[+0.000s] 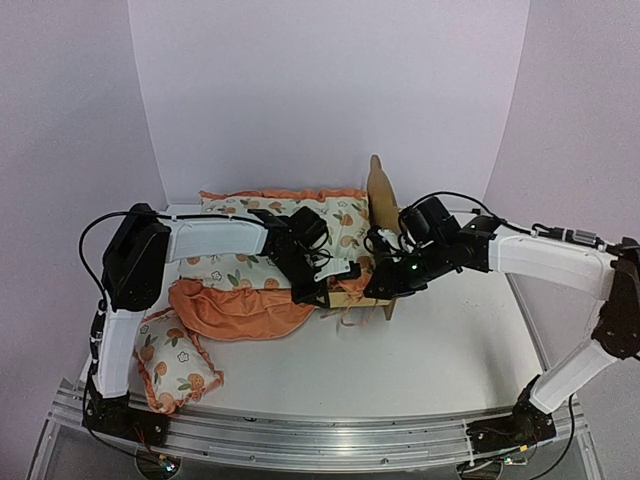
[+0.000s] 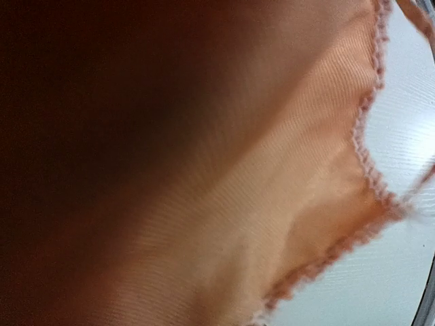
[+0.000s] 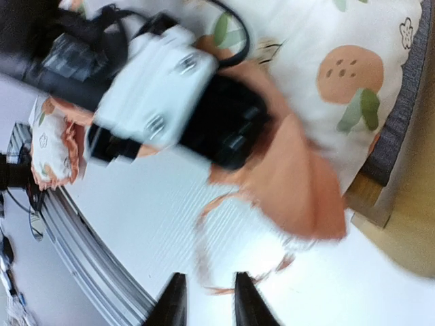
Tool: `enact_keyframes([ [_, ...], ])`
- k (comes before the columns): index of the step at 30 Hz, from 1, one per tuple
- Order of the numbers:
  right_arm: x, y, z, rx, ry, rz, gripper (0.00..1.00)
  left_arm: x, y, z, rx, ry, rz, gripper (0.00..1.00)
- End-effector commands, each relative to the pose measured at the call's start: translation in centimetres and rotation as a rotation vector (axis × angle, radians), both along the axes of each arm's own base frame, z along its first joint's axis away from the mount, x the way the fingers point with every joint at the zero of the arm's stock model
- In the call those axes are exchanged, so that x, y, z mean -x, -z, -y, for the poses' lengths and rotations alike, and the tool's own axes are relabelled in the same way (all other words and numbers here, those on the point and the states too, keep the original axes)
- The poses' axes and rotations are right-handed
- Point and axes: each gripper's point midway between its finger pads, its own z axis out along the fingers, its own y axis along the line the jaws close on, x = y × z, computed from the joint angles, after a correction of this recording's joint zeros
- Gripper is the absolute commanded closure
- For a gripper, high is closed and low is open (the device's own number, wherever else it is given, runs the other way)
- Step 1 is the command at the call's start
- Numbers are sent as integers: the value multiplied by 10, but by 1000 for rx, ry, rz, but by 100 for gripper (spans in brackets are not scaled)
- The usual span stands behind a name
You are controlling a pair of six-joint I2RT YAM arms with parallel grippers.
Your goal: Set up the pet bed
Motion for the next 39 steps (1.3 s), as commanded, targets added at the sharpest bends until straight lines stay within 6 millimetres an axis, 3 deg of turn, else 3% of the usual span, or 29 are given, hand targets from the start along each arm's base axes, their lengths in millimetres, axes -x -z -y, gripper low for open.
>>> enact_keyframes([
  [1, 30, -9, 16, -11, -53, -31, 62, -27, -79, 8, 127, -160, -39, 100],
  [3, 38, -8, 22, -16, -63, -29, 58, -28, -101, 11, 162, -165, -35, 100],
  [7, 32, 4, 30, -22, -11, 38, 56, -25, -139, 17, 238, -156, -36, 100],
  [13, -19, -1, 20, -251, 175, 349, 52, -20, -177, 17, 287, -159, -36, 100],
  [17, -44, 15, 12, -255, 224, 440, 51, -12, -200, 18, 333, -136, -43, 100],
  [23, -73, 11, -8, -340, 261, 518, 52, -11, -213, 17, 355, -151, -43, 100],
  [27, -81, 13, -36, -408, 232, 489, 46, -12, -217, 19, 373, -148, -37, 100],
  [31, -89, 19, -45, -434, 256, 479, 45, -12, -221, 21, 389, -133, -27, 100],
  [35, -98, 23, -48, -443, 300, 471, 54, -10, -223, 22, 402, -129, -37, 100],
  [39, -105, 34, -47, -431, 337, 457, 76, -12, -225, 21, 412, -135, -44, 100],
])
